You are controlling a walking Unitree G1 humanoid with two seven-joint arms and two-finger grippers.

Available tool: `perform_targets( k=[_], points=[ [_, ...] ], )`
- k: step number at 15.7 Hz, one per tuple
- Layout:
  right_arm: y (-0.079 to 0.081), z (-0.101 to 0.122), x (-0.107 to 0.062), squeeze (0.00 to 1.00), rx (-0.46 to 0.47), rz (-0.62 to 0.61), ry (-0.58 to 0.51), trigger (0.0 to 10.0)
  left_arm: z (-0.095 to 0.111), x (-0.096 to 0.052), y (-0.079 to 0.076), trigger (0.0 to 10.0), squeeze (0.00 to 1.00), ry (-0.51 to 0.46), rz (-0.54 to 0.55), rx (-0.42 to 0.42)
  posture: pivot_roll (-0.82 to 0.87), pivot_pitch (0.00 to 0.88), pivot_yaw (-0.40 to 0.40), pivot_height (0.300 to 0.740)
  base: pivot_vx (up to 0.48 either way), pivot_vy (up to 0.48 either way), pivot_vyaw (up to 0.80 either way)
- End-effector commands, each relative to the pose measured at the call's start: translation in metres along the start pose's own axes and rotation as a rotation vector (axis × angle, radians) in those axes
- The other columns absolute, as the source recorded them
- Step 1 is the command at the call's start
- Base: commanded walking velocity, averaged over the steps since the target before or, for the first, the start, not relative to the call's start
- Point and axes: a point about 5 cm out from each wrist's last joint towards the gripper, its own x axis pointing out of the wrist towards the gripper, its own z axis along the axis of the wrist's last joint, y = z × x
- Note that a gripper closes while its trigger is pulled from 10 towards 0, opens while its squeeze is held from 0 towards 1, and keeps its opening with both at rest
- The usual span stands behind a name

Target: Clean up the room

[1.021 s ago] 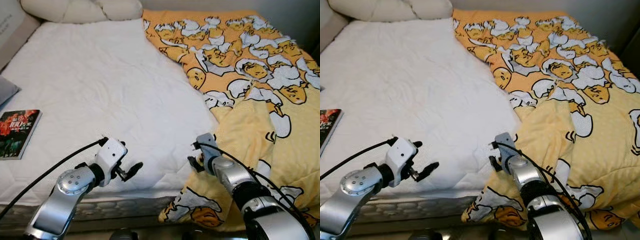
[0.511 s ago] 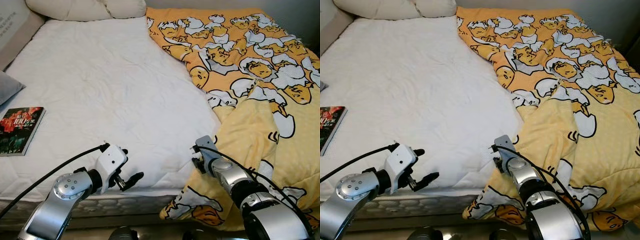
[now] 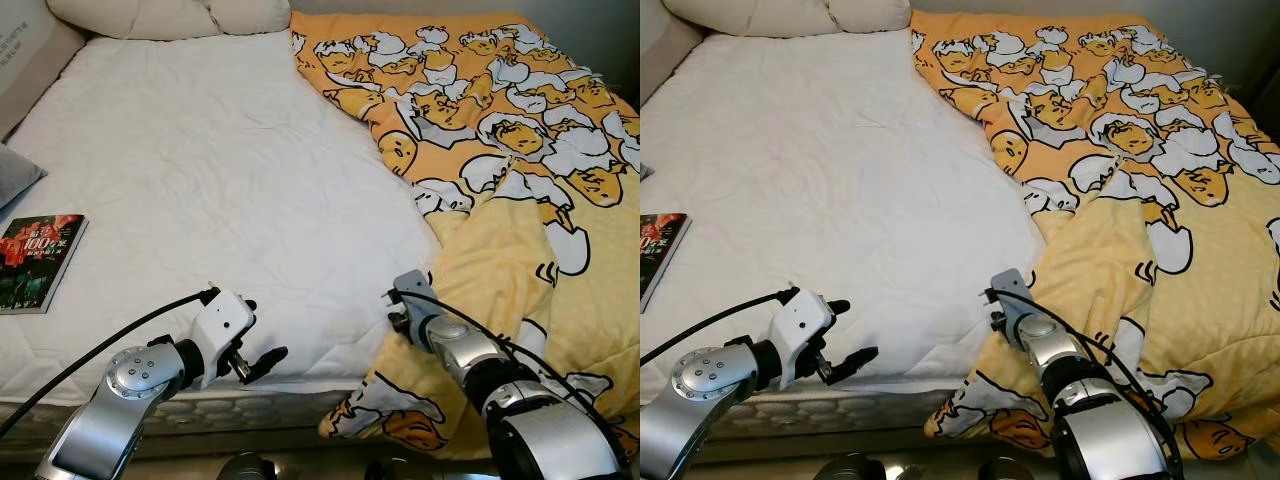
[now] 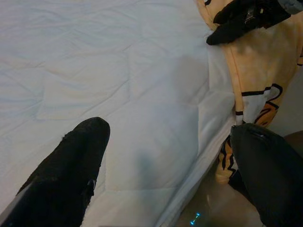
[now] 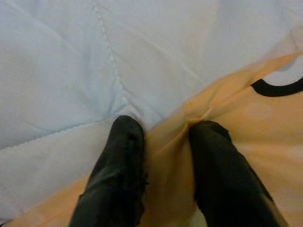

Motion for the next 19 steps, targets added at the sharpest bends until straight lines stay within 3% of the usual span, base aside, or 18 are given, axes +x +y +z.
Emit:
perform_targets(
  k=[1,6,7,9,10,11,13,14,15,16,17,19],
  points=[
    [-0.003,-0.009,-0.001,0.00,0.025,0.012,0.024,0.0,0.001,-0.002,-0.002,10.0,0.17,0.002,-0.011,0.010,0.11,0.097,0.011,0.740,0.000,0.000,0.00],
    [-0.006,-0.002,-0.005,0.00,0.041,0.154,-0.073,0.0,0.000,-0.002,-0.005,10.0,0.17,0.004,-0.020,0.003,0.10,0.113,0.020,0.740,0.000,0.000,0.00],
    [0.001,0.009,-0.014,0.00,0.012,0.353,-0.201,0.0,-0.001,-0.004,-0.007,10.0,0.17,0.007,-0.028,0.001,0.10,0.127,0.027,0.740,0.000,0.000,0.00],
    [0.011,0.014,-0.029,0.00,-0.058,0.551,-0.304,0.0,-0.002,-0.004,-0.009,10.0,0.17,0.011,-0.035,-0.002,0.10,0.127,0.027,0.740,0.000,0.000,0.00],
    [0.018,0.016,-0.045,0.00,-0.131,0.692,-0.377,0.0,-0.003,-0.004,-0.011,10.0,0.16,0.014,-0.040,-0.003,0.10,0.133,0.030,0.740,0.000,0.000,0.00],
    [0.021,0.016,-0.056,0.00,-0.166,0.777,-0.404,0.0,-0.003,-0.004,-0.012,10.0,0.17,0.014,-0.043,-0.005,0.09,0.144,0.033,0.740,0.000,0.000,0.00],
    [0.031,-0.004,-0.104,0.00,-0.340,1.142,-0.381,0.0,-0.004,-0.005,-0.017,10.0,0.17,0.019,-0.054,-0.013,0.09,0.157,0.030,0.740,0.000,0.000,0.00],
    [0.031,-0.009,-0.109,0.00,-0.359,1.175,-0.351,0.0,-0.005,-0.005,-0.018,10.0,0.17,0.020,-0.055,-0.014,0.09,0.155,0.026,0.740,0.000,0.000,0.00],
    [0.029,-0.013,-0.105,0.00,-0.372,1.125,-0.322,0.0,-0.005,-0.005,-0.019,10.0,0.16,0.021,-0.054,-0.017,0.09,0.152,0.021,0.740,0.000,0.000,0.00],
    [0.025,-0.010,-0.090,0.00,-0.362,0.978,-0.329,6.5,-0.006,-0.005,-0.019,10.0,0.17,0.022,-0.051,-0.019,0.09,0.144,0.016,0.740,0.000,0.000,0.00],
    [0.023,-0.006,-0.082,0.00,-0.330,0.891,-0.336,10.0,-0.006,-0.005,-0.019,10.0,0.17,0.022,-0.049,-0.019,0.10,0.139,0.014,0.740,0.000,0.000,0.00],
    [0.019,0.003,-0.070,0.00,-0.247,0.762,-0.328,10.0,-0.006,-0.004,-0.018,10.0,0.17,0.022,-0.042,-0.017,0.10,0.126,0.009,0.740,0.000,0.000,0.00]
  ],
)
